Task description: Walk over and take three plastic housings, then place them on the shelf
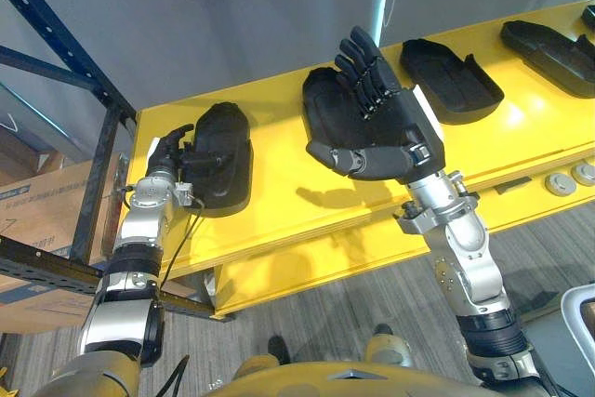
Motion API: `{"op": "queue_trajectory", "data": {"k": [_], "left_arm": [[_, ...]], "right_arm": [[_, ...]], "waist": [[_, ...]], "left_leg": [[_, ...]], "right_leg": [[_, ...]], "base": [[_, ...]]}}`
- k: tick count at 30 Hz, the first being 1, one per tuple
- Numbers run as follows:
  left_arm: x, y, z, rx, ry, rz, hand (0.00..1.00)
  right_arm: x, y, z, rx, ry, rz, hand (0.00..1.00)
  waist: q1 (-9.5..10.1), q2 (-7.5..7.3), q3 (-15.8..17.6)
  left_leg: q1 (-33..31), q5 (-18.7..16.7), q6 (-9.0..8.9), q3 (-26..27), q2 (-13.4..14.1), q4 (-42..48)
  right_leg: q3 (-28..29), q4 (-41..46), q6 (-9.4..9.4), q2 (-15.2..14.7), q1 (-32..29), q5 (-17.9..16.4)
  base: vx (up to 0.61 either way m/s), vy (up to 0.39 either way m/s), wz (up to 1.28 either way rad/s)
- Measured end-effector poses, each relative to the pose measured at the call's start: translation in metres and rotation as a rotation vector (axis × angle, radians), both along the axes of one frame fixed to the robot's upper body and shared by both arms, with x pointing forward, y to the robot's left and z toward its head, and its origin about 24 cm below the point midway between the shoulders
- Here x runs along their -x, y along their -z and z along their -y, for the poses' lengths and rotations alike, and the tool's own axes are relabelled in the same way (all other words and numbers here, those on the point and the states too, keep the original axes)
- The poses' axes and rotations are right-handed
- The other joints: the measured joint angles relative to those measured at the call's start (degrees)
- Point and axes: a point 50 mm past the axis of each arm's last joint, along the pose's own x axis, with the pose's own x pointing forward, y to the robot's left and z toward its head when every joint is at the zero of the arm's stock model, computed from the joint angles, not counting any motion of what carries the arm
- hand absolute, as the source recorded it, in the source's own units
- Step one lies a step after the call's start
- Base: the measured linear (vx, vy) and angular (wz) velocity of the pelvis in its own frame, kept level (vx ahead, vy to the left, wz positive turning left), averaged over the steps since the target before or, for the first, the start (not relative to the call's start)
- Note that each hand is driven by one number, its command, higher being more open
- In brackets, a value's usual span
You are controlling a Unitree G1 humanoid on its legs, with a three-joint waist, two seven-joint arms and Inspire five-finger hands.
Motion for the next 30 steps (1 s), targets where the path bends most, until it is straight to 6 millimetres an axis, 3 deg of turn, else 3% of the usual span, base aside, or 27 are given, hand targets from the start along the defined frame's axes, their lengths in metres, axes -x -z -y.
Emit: {"op": "queue_trajectory", "data": {"k": [8, 15, 19, 23, 24, 27, 30], "left_arm": [[0.0, -0.007, 0.002, -0.046, -0.154, 0.107, 1.0], [0.001, -0.046, 0.01, -0.033, -0.198, 0.363, 1.0], [0.022, -0.097, 0.032, 0.206, -0.178, 0.755, 1.0], [0.046, -0.129, 0.05, 0.318, -0.091, 0.987, 1.0], [0.061, -0.139, 0.056, 0.37, -0.031, 1.07, 1.0], [0.074, -0.144, 0.063, 0.378, 0.018, 1.123, 1.0], [0.08, -0.135, 0.062, 0.362, 0.029, 1.096, 1.0]], "right_arm": [[0.006, 0.011, -0.004, 0.016, -0.022, -0.036, 1.0], [0.007, 0.011, -0.007, 0.017, -0.04, -0.038, 1.0], [0.008, 0.015, -0.014, 0.046, -0.12, -0.054, 1.0], [0.009, 0.017, -0.022, 0.066, -0.17, -0.067, 1.0], [0.008, 0.019, -0.027, 0.082, -0.192, -0.07, 1.0], [0.009, 0.018, -0.032, 0.098, -0.241, -0.065, 1.0], [0.008, 0.017, -0.041, 0.114, -0.349, -0.075, 1.0]], "waist": [[0.3, -0.09, 1.2], [0.96, -0.33, 1.4], [1.36, -0.53, 1.5], [2.19, -0.53, 1.5], [2.44, -0.55, 1.5], [3.42, -0.55, 1.4], [3.68, -0.9, 1.2]], "left_leg": [[-0.3, 0.0, -0.04, -0.5, 0.3, 0.0], [-0.1, 0.0, -0.07, -1.7, 0.3, 0.0], [0.6, -0.3, -0.28, -2.4, 0.2, 0.1], [0.9, -0.3, -0.29, -3.0, 0.3, 0.1], [1.6, -0.4, -0.37, -3.4, 0.3, 0.0], [1.9, -0.4, -0.41, -4.2, 0.3, 0.1], [1.6, -0.3, -0.37, -4.7, 0.2, 0.1]], "right_leg": [[-0.6, -0.1, -0.15, 0.3, 0.0, 0.0], [-1.8, -0.8, -0.17, 0.3, 1.1, 0.1], [-2.7, -2.0, -0.15, 0.4, 3.1, 0.2], [-3.4, -2.3, -0.15, 0.5, 3.9, 0.2], [-4.1, -3.0, -0.06, 0.5, 5.2, 0.2], [-4.9, -3.9, -0.05, 0.6, 6.3, 0.4], [-5.9, -5.1, 0.0, 0.7, 7.1, 1.0]], "base": [[0.01, -0.002, 0.03], [0.01, -0.003, 0.08], [-0.01, 0.0, 0.08], [0.0, -0.01, 0.09], [0.01, -0.007, 0.15], [0.01, -0.003, 0.13], [0.0, -0.002, 0.1]]}}
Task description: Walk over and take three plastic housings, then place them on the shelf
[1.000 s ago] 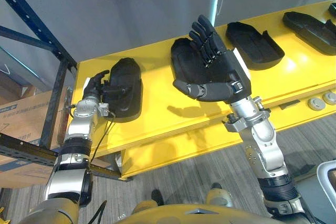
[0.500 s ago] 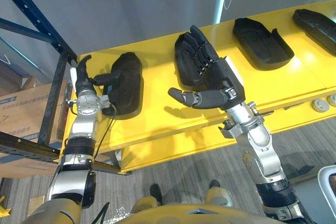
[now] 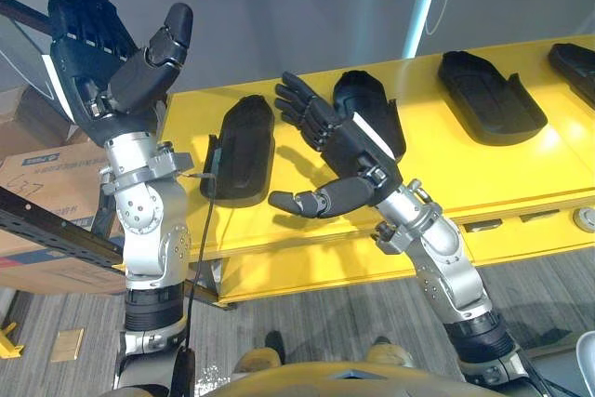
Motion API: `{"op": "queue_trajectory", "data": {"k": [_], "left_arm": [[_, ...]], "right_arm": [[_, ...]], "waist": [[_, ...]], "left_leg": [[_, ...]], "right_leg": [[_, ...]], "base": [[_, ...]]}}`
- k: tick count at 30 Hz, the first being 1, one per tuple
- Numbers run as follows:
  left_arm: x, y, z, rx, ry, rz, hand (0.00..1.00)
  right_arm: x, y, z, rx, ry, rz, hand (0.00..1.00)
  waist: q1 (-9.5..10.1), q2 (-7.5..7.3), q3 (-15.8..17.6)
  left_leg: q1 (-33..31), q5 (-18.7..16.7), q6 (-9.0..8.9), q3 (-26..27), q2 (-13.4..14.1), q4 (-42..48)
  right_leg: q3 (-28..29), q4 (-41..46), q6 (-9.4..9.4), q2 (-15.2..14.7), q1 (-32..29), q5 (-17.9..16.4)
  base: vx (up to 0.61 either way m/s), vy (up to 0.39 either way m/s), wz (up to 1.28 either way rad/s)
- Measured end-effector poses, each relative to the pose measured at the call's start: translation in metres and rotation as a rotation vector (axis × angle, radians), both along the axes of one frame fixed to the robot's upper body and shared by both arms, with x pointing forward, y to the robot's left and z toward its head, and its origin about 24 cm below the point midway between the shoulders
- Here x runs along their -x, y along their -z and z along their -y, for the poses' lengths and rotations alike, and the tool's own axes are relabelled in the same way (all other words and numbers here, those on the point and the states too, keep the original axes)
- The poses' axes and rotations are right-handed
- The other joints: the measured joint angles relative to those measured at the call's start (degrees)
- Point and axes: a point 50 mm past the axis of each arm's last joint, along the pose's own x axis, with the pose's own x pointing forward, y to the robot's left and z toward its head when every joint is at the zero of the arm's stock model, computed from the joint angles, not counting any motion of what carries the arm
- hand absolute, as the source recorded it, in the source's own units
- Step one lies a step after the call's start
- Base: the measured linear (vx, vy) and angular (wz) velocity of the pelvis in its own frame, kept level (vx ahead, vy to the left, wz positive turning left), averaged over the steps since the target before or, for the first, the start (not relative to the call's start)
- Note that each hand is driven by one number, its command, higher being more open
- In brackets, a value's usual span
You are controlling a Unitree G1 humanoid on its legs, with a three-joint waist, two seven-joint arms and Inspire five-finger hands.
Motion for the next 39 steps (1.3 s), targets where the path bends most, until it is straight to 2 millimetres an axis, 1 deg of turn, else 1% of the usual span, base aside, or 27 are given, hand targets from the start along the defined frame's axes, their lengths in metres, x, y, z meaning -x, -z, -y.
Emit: {"op": "queue_trajectory", "data": {"k": [2, 3, 4, 5, 6, 8, 10, 11, 13, 15, 19, 21, 23, 26, 28, 32, 34, 39], "left_arm": [[0.004, 0.009, -0.002, -0.026, -0.009, -0.036, 1.0], [0.007, 0.016, -0.003, -0.064, -0.026, -0.071, 1.0], [0.011, 0.024, -0.005, -0.103, -0.033, -0.111, 1.0], [0.013, 0.027, -0.005, -0.121, -0.034, -0.129, 1.0], [0.019, 0.033, -0.005, -0.146, -0.02, -0.156, 1.0], [0.03, 0.043, -0.006, -0.204, -0.018, -0.2, 1.0], [0.038, 0.049, -0.006, -0.258, -0.013, -0.229, 1.0], [0.044, 0.052, -0.008, -0.287, -0.012, -0.238, 1.0], [0.052, 0.056, -0.008, -0.311, 0.003, -0.253, 1.0], [0.063, 0.06, -0.01, -0.341, -0.001, -0.251, 1.0], [0.074, 0.057, -0.009, -0.374, 0.01, -0.226, 1.0], [0.078, 0.058, -0.008, -0.382, 0.023, -0.223, 1.0], [0.082, 0.061, -0.01, -0.379, 0.02, -0.24, 1.0], [0.088, 0.066, -0.012, -0.366, 0.016, -0.263, 1.0], [0.09, 0.066, -0.012, -0.353, 0.002, -0.261, 1.0], [0.095, 0.065, -0.011, -0.314, -0.028, -0.211, 1.0], [0.096, 0.063, -0.01, -0.29, -0.029, -0.196, 1.0], [0.096, 0.066, -0.004, -0.26, 0.001, -0.194, 1.0]], "right_arm": [[0.002, 0.003, -0.006, 0.02, -0.075, -0.016, 1.0], [0.004, 0.006, -0.01, 0.041, -0.131, -0.03, 1.0], [0.007, 0.011, -0.014, 0.058, -0.189, -0.05, 1.0], [0.008, 0.013, -0.015, 0.065, -0.214, -0.059, 1.0], [0.01, 0.017, -0.017, 0.084, -0.255, -0.073, 1.0], [0.012, 0.024, -0.019, 0.097, -0.289, -0.091, 1.0], [0.015, 0.026, -0.019, 0.101, -0.314, -0.095, 1.0], [0.016, 0.026, -0.019, 0.108, -0.341, -0.091, 1.0], [0.019, 0.029, -0.018, 0.122, -0.378, -0.101, 1.0], [0.024, 0.039, -0.016, 0.159, -0.421, -0.158, 1.0], [0.037, 0.057, -0.017, 0.201, -0.471, -0.242, 1.0], [0.042, 0.063, -0.016, 0.23, -0.483, -0.271, 1.0], [0.042, 0.064, -0.015, 0.254, -0.472, -0.271, 1.0], [0.04, 0.067, -0.015, 0.243, -0.424, -0.3, 1.0], [0.034, 0.08, -0.015, 0.218, -0.345, -0.372, 1.0], [0.03, 0.096, -0.014, 0.225, -0.253, -0.446, 1.0], [0.029, 0.098, -0.015, 0.238, -0.225, -0.45, 1.0], [0.021, 0.097, -0.014, 0.19, -0.119, -0.443, 1.0]], "waist": [[0.2, -0.43, -0.4], [0.38, -0.78, -0.6], [0.77, -1.16, -0.9], [1.07, -1.31, -1.0], [1.7, -1.62, -1.1], [2.24, -1.97, -1.3], [3.47, -2.13, -1.4], [3.75, -2.16, -1.4], [4.25, -2.19, -1.4], [4.93, -2.44, -1.5], [5.43, -3.19, -1.9], [6.12, -3.3, -2.0], [6.26, -3.31, -2.0], [6.44, -3.33, -1.9], [6.73, -3.39, -1.9], [7.01, -3.65, -1.7], [7.19, -3.83, -1.6], [7.68, -4.25, -1.4]], "left_leg": [[-0.1, 0.0, 0.0, -0.3, 0.0, 0.0], [-0.1, 0.0, -0.01, -0.8, 0.0, 0.0], [-0.1, 0.0, -0.02, -1.2, 0.0, 0.0], [-0.2, 0.0, -0.05, -1.4, 0.0, 0.0], [-0.4, 0.1, -0.1, -1.7, -0.1, -0.1], [-0.4, 0.1, -0.14, -2.8, -0.2, -0.2], [-0.6, 0.2, -0.19, -3.3, -0.2, -0.2], [-1.0, 0.2, -0.19, -3.9, -0.2, -0.2], [-1.3, 0.6, -0.14, -4.6, -0.3, -0.5], [-1.4, 1.0, -0.22, -5.0, -0.3, -1.1], [-2.1, 1.1, -0.33, -5.7, -0.2, -1.0], [-2.2, 1.1, -0.34, -5.9, -0.1, -1.0], [-2.2, 1.1, -0.34, -5.9, -0.2, -1.0], [-2.3, 1.1, -0.34, -6.0, -0.2, -1.0], [-2.3, 1.1, -0.34, -6.1, -0.1, -1.0], [-2.3, 1.1, -0.34, -6.2, -0.2, -1.0], [-2.4, 1.1, -0.34, -6.5, -0.1, -1.0], [-2.4, 1.3, -0.46, -7.6, -0.2, -1.0]], "right_leg": [[-0.3, -0.8, -0.04, 0.1, 0.4, 0.3], [-0.7, -1.2, -0.03, 0.2, 1.0, 0.4], [-1.4, -1.2, -0.04, 0.2, 1.2, 0.4], [-1.6, -1.3, -0.04, 0.2, 1.2, 0.4], [-1.9, -1.6, -0.04, 0.3, 1.5, 0.4], [-3.0, -2.0, -0.08, 0.2, 2.4, 0.3], [-3.6, -2.2, -0.14, 0.3, 2.7, 0.3], [-4.1, -2.3, -0.17, 0.3, 2.7, 0.2], [-4.9, -2.5, -0.18, 0.3, 2.9, 0.2], [-5.4, -2.6, -0.25, 0.5, 2.9, 0.2], [-6.1, -2.8, -0.36, 0.7, 2.8, 0.1], [-6.3, -2.8, -0.38, 0.7, 2.9, 0.1], [-6.4, -2.8, -0.39, 0.7, 2.9, 0.1], [-6.4, -2.7, -0.47, 0.7, 2.9, 0.0], [-6.5, -2.7, -0.6, 0.7, 2.9, -0.1], [-6.6, -2.6, -1.03, 0.7, 2.9, -0.4], [-6.8, -2.5, -1.06, 0.7, 2.9, -0.5], [-7.8, -1.4, -0.84, 0.6, 3.0, -1.1]], "base": [[0.02, 0.001, 0.11], [0.04, -0.006, 0.16], [0.03, -0.006, 0.17], [0.02, -0.007, 0.16], [0.02, -0.007, 0.21], [0.02, -0.007, 0.26], [0.0, -0.005, 0.18], [-0.01, -0.008, 0.23], [-0.01, -0.009, 0.21], [-0.01, -0.009, 0.11], [0.0, -0.015, 0.1], [0.01, -0.014, 0.05], [0.0, 0.0, 0.0], [0.0, 0.0, 0.0], [0.0, 0.0, 0.0], [0.0, -0.002, 0.01], [0.01, -0.014, 0.05], [0.01, -0.019, 0.11]]}}
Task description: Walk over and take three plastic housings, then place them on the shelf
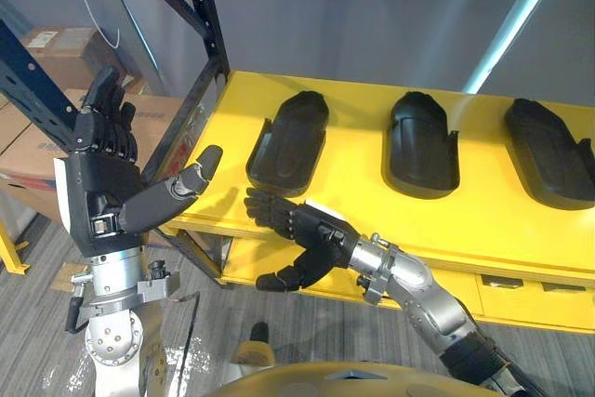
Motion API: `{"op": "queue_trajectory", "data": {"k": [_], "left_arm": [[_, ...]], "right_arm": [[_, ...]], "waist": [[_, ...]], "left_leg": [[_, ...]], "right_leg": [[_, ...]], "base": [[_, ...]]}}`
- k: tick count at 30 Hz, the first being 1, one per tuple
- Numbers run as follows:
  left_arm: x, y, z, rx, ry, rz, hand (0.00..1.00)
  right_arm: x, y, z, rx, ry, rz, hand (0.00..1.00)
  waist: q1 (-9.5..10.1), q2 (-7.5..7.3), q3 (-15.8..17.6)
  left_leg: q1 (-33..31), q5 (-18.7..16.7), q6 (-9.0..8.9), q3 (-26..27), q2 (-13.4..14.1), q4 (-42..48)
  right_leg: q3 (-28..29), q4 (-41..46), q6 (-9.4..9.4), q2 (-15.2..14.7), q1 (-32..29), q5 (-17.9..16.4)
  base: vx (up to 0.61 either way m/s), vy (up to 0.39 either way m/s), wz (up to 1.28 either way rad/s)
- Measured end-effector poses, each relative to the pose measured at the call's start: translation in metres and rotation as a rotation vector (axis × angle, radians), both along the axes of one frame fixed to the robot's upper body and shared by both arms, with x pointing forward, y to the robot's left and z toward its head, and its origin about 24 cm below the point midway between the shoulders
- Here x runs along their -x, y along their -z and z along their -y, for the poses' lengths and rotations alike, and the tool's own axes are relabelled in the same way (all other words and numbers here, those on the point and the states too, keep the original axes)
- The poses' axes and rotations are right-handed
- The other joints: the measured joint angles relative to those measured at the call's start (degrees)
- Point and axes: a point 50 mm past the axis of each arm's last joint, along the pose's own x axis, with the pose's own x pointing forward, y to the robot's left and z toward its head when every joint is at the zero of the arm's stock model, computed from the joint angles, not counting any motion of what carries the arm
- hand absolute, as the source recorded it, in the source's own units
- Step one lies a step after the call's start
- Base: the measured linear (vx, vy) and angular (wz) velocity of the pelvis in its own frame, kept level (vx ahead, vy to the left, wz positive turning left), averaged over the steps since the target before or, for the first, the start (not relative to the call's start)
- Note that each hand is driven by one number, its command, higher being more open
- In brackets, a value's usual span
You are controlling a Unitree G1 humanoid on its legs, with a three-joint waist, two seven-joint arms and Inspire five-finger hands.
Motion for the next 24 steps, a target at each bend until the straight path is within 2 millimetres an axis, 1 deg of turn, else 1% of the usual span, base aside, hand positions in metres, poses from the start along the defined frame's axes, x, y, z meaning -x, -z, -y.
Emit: {"op": "queue_trajectory", "data": {"k": [1, 5, 8, 16, 20, 24], "left_arm": [[0.0, 0.001, 0.001, 0.001, 0.005, -0.005, 1.0], [0.001, 0.003, 0.001, 0.013, 0.001, -0.009, 1.0], [0.002, 0.004, 0.003, 0.024, 0.002, -0.009, 1.0], [0.005, 0.007, 0.004, 0.03, 0.007, -0.031, 1.0], [0.004, 0.008, 0.005, 0.032, 0.012, -0.032, 1.0], [0.003, 0.009, 0.01, 0.044, 0.037, -0.035, 1.0]], "right_arm": [[-0.004, 0.0, 0.001, -0.006, 0.039, 0.0, 1.0], [-0.01, -0.002, 0.004, 0.022, 0.085, 0.024, 1.0], [-0.012, 0.003, 0.006, 0.026, 0.13, 0.011, 1.0], [-0.016, 0.004, 0.003, -0.001, 0.199, 0.011, 1.0], [-0.017, 0.004, 0.003, 0.065, 0.215, 0.051, 1.0], [-0.018, 0.003, 0.003, 0.108, 0.26, 0.096, 1.0]], "waist": [[0.04, -0.03, 0.0], [0.17, -0.04, 0.1], [0.18, -0.1, 0.1], [0.17, -0.12, 0.1], [0.15, -0.22, 0.2], [0.13, -0.28, 0.2]], "left_leg": [[0.0, 0.1, -0.04, -0.3, 0.0, 0.0], [0.0, 0.2, -0.07, -0.5, 0.1, 0.0], [0.0, 0.3, -0.07, -0.7, 0.1, 0.0], [0.0, 0.4, -0.04, -0.7, 0.1, 0.0], [0.0, 0.4, -0.04, -0.7, 0.1, 0.0], [0.0, 0.4, -0.05, -0.5, 0.1, 0.0]], "right_leg": [[-0.3, 0.4, -0.01, 0.0, 0.0, -0.2], [-0.4, 0.5, -0.07, 0.0, 0.1, -0.3], [-0.5, 0.6, -0.08, 0.0, 0.1, -0.3], [-0.5, 0.6, -0.06, 0.0, 0.2, -0.3], [-0.5, 0.6, -0.04, 0.0, 0.2, -0.3], [-0.3, 0.6, -0.01, 0.0, 0.2, -0.3]], "base": [[0.0, -0.021, 0.12], [0.0, -0.005, 0.02], [0.0, 0.0, 0.0], [0.0, 0.0, 0.0], [0.0, 0.0, 0.0], [0.0, 0.0, 0.0]]}}
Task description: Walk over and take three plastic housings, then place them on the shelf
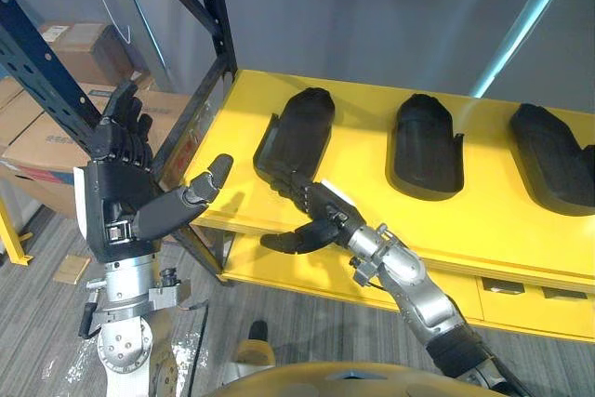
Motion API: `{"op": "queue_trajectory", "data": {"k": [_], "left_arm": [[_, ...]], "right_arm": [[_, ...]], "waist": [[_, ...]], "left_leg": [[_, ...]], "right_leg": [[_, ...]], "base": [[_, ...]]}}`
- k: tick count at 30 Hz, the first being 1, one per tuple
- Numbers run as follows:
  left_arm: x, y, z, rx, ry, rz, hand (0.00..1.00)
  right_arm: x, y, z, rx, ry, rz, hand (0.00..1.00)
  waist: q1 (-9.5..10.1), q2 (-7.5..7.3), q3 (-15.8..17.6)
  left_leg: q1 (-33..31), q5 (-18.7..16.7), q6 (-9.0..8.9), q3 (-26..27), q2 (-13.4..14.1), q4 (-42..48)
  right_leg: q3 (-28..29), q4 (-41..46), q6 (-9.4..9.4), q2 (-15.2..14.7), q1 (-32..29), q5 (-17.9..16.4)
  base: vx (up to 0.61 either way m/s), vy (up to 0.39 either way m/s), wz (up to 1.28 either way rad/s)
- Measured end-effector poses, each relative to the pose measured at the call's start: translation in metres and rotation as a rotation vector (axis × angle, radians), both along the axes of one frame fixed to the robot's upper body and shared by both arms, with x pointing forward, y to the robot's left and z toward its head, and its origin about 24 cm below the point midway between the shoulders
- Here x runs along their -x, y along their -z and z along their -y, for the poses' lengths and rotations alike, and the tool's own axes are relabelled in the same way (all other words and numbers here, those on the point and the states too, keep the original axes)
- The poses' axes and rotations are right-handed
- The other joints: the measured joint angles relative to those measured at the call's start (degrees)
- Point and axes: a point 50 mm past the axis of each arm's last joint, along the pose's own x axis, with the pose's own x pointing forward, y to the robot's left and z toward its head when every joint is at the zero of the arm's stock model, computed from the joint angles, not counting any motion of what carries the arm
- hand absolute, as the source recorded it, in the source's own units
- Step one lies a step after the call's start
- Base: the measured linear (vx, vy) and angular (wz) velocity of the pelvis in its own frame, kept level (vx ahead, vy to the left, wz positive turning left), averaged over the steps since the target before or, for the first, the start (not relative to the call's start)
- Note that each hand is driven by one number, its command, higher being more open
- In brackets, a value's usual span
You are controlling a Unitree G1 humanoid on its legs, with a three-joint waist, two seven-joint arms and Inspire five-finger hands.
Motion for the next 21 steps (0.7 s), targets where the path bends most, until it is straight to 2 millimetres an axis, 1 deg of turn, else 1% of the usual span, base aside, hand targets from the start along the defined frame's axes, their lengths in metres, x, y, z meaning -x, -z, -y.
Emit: {"op": "queue_trajectory", "data": {"k": [9, 14, 17, 21], "left_arm": [[-0.0004, 0.0005, 0.0014, 0.007, -0.002, -0.002, 1.0], [-0.0012, 0.0016, 0.0054, 0.014, 0.02, -0.008, 1.0], [-0.0012, 0.0016, 0.0055, 0.013, 0.023, -0.008, 1.0], [-0.0004, 0.0024, 0.0054, 0.011, 0.024, -0.013, 1.0]], "right_arm": [[-0.0036, -0.0015, 0.0025, 0.021, 0.095, 0.027, 1.0], [-0.0049, -0.0021, 0.0052, 0.019, 0.112, 0.029, 1.0], [-0.0051, -0.0025, 0.0062, 0.018, 0.099, 0.03, 1.0], [-0.0024, -0.0061, 0.0029, -0.025, 0.012, 0.024, 1.0]], "waist": [[-0.05, -0.05, 0.0], [-0.09, -0.05, 0.0], [-0.17, -0.04, 0.0], [-0.15, -0.04, 0.0]], "left_leg": [[0.0, 0.0, 0.01, 0.2, 0.0, 0.0], [0.0, 0.0, 0.0, 0.3, 0.0, 0.0], [0.0, -0.1, -0.03, 0.5, 0.1, 0.0], [0.2, -0.3, -0.07, 0.9, 0.2, 0.0]], "right_leg": [[0.2, 0.0, 0.05, 0.0, 0.0, 0.0], [0.2, 0.0, 0.06, 0.0, -0.1, 0.0], [0.4, 0.0, 0.07, 0.0, -0.1, 0.0], [0.8, -0.1, 0.12, 0.1, -0.3, 0.1]], "base": [[0.0, 0.0, 0.0], [0.0, 0.0, 0.0], [0.0, 0.0, 0.0], [0.0, -0.001, -0.06]]}}
